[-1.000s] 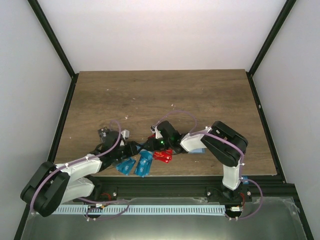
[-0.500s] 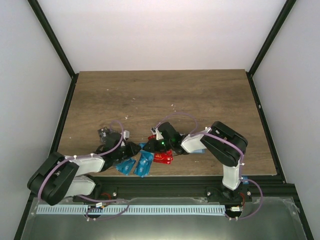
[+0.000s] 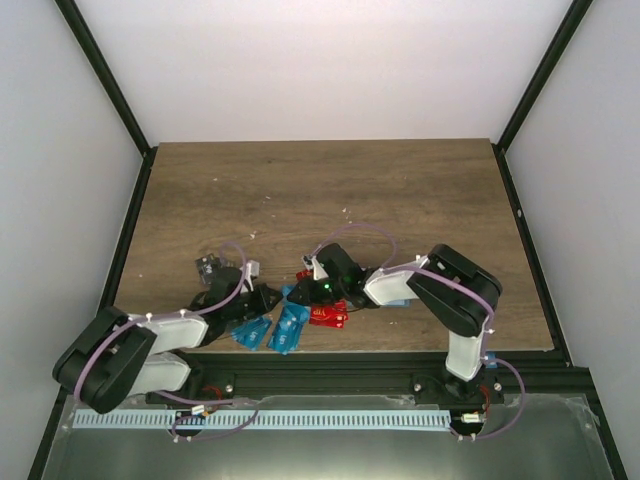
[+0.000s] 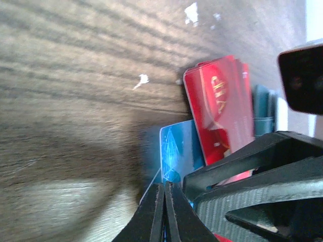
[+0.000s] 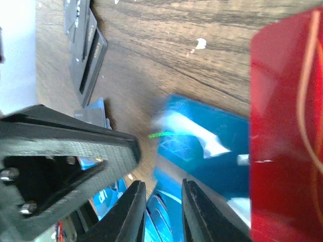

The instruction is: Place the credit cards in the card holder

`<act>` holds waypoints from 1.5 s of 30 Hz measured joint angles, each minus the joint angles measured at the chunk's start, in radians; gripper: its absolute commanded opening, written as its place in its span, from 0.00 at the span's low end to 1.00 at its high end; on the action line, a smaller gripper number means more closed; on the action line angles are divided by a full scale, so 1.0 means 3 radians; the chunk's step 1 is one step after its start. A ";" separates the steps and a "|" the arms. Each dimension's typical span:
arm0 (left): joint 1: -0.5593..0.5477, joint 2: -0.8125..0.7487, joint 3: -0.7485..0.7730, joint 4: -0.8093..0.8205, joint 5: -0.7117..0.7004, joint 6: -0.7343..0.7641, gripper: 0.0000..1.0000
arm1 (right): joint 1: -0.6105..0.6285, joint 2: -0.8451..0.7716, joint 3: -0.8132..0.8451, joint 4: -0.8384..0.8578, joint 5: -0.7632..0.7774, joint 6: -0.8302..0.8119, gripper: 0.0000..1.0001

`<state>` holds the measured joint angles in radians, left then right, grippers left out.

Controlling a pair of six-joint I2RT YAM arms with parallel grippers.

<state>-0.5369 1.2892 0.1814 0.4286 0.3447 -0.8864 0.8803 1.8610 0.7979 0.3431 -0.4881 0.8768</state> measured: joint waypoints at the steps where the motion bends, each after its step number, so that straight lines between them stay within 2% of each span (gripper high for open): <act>1: -0.0001 -0.0057 0.0000 -0.0019 0.0004 0.0001 0.04 | 0.0000 -0.0037 0.0001 -0.0060 0.0009 -0.0020 0.23; 11: -0.0003 -0.0640 0.0057 -0.0202 0.0121 0.0084 0.04 | 0.0004 -0.0680 -0.0038 -0.0898 0.0412 -0.0251 0.28; 12: -0.0005 -0.0659 0.0090 -0.0291 0.0112 0.0113 0.07 | 0.0004 -0.0769 -0.0064 -0.0936 0.0440 -0.0257 0.28; 19: -0.0034 -0.0740 0.0418 -0.1213 -0.0083 0.0436 0.46 | 0.0080 -0.1236 -0.0327 -0.1185 0.0594 -0.0244 0.32; 23: -0.0156 -0.0764 0.0526 -0.1831 -0.0268 0.0580 0.56 | 0.0301 -0.1366 -0.0395 -0.1308 0.0689 -0.0159 0.34; 28: -0.0623 -0.0801 0.0575 -0.2363 -0.0530 0.0519 0.68 | 0.0649 -0.1418 -0.0420 -0.1344 0.0787 0.0018 0.34; 30: -0.0885 -0.0797 0.0652 -0.2569 -0.0688 0.0436 0.79 | 0.0745 -0.1418 -0.0429 -0.1348 0.0825 0.0090 0.34; 32: -0.1104 -0.0782 0.0741 -0.2715 -0.0841 0.0354 0.85 | 0.0791 -0.1418 -0.0456 -0.1344 0.0851 0.0145 0.35; 38: -0.1607 -0.0533 0.0958 -0.3025 -0.1250 0.0163 0.87 | 0.0805 -0.1490 -0.0546 -0.1466 0.0978 0.0214 0.37; 45: -0.2106 -0.0202 0.1179 -0.3305 -0.1614 -0.0009 0.87 | 0.0805 -0.1826 -0.0568 -0.1597 0.1137 0.0215 0.38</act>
<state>-1.1687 1.2285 0.5350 -0.5629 -0.1394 -0.8890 1.1217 1.3132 0.6273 -0.1360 -0.1471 0.9413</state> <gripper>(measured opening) 0.872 0.374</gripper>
